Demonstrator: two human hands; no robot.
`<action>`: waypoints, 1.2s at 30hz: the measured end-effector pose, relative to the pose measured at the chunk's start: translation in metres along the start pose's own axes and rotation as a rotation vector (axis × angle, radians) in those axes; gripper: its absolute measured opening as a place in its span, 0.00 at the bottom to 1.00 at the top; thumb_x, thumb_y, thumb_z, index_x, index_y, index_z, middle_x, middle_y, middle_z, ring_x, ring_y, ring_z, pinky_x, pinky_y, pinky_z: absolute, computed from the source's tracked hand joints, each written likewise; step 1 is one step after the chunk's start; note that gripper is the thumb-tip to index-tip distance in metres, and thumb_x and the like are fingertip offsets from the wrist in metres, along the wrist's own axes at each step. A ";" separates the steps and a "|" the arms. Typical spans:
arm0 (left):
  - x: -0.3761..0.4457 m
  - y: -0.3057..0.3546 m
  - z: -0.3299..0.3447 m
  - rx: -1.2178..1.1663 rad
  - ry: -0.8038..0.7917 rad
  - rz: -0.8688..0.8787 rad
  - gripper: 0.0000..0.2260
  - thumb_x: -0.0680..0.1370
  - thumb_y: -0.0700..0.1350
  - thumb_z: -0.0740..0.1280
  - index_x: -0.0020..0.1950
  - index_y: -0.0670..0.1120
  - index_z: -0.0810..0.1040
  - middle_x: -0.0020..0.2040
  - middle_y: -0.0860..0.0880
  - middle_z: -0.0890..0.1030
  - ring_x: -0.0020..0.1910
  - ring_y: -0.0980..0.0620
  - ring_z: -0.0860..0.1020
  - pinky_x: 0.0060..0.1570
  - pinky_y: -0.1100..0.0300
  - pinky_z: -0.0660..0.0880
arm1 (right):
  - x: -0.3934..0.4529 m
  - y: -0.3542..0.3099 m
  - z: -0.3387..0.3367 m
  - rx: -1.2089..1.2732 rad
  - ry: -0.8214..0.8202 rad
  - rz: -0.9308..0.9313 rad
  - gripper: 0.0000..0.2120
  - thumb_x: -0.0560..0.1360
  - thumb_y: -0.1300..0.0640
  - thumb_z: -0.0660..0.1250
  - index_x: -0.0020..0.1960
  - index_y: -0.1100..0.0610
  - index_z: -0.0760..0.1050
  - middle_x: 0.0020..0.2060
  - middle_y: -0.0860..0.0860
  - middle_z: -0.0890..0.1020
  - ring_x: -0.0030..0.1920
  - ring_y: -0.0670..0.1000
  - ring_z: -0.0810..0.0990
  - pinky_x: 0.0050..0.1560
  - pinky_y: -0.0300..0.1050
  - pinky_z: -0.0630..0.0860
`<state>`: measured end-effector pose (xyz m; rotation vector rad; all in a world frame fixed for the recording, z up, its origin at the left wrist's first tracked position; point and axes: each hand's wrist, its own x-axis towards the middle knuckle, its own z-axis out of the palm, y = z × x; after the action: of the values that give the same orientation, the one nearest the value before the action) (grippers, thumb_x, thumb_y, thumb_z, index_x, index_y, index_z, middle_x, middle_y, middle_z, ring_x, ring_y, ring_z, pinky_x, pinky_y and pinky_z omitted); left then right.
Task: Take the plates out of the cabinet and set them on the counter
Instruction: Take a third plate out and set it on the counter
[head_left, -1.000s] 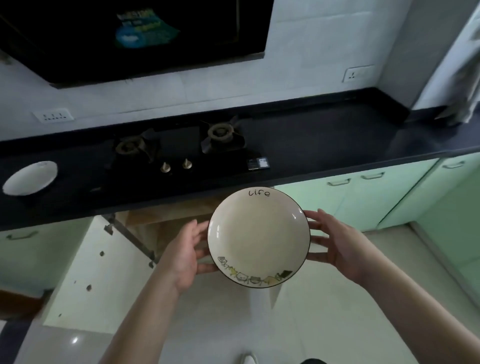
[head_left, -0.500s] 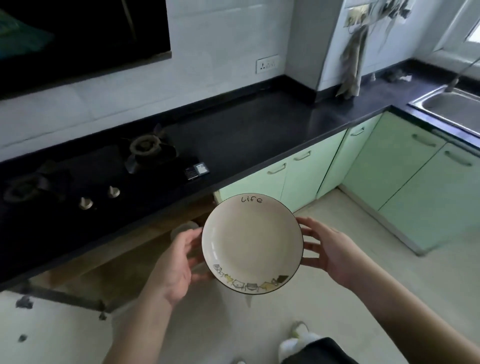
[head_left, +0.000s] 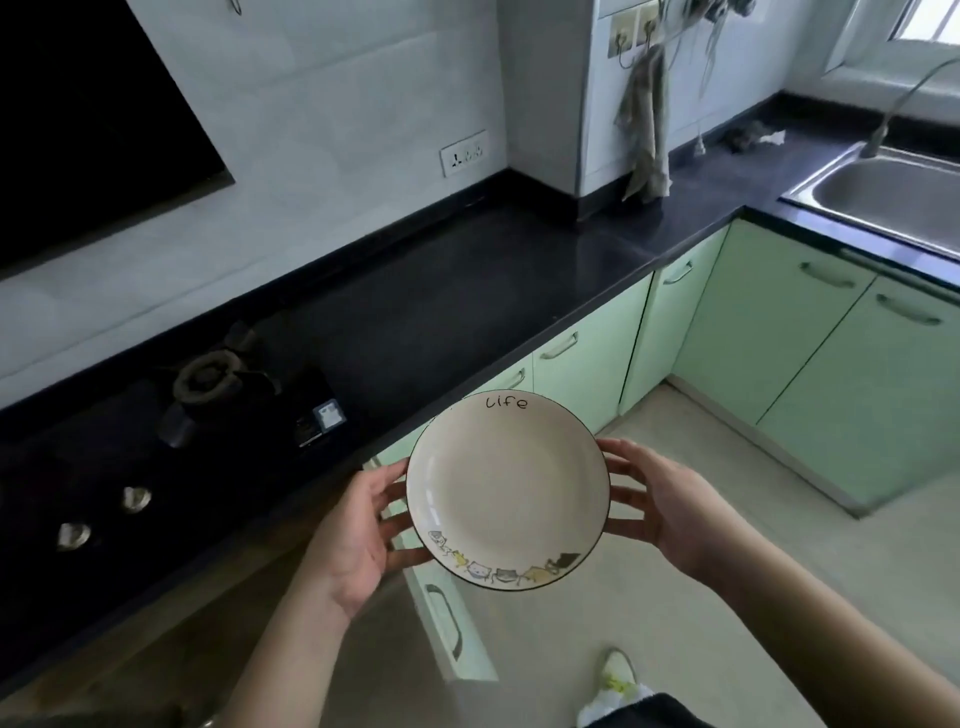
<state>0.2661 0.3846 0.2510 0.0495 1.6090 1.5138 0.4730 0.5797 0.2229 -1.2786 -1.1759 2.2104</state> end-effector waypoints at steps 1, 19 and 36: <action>0.009 0.004 0.014 0.005 0.001 0.003 0.14 0.80 0.51 0.59 0.54 0.52 0.85 0.56 0.44 0.80 0.48 0.45 0.80 0.38 0.46 0.82 | 0.010 -0.010 -0.009 0.006 0.001 0.001 0.12 0.80 0.50 0.63 0.53 0.52 0.83 0.50 0.51 0.86 0.49 0.55 0.85 0.41 0.52 0.82; 0.119 0.042 0.060 -0.222 0.125 0.006 0.18 0.82 0.53 0.55 0.60 0.52 0.82 0.61 0.48 0.81 0.54 0.44 0.79 0.39 0.46 0.81 | 0.165 -0.102 0.000 -0.180 -0.099 0.029 0.12 0.79 0.48 0.61 0.51 0.44 0.84 0.49 0.43 0.85 0.50 0.50 0.84 0.45 0.52 0.83; 0.291 0.106 -0.028 -0.226 0.166 0.007 0.12 0.81 0.49 0.61 0.58 0.61 0.82 0.57 0.54 0.84 0.53 0.49 0.83 0.40 0.47 0.81 | 0.316 -0.151 0.138 -0.384 -0.207 -0.029 0.10 0.81 0.58 0.61 0.56 0.49 0.80 0.45 0.51 0.87 0.43 0.55 0.86 0.36 0.47 0.82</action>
<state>0.0204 0.5571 0.1701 -0.2012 1.5555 1.7343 0.1686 0.8009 0.2003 -1.1725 -1.7543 2.2081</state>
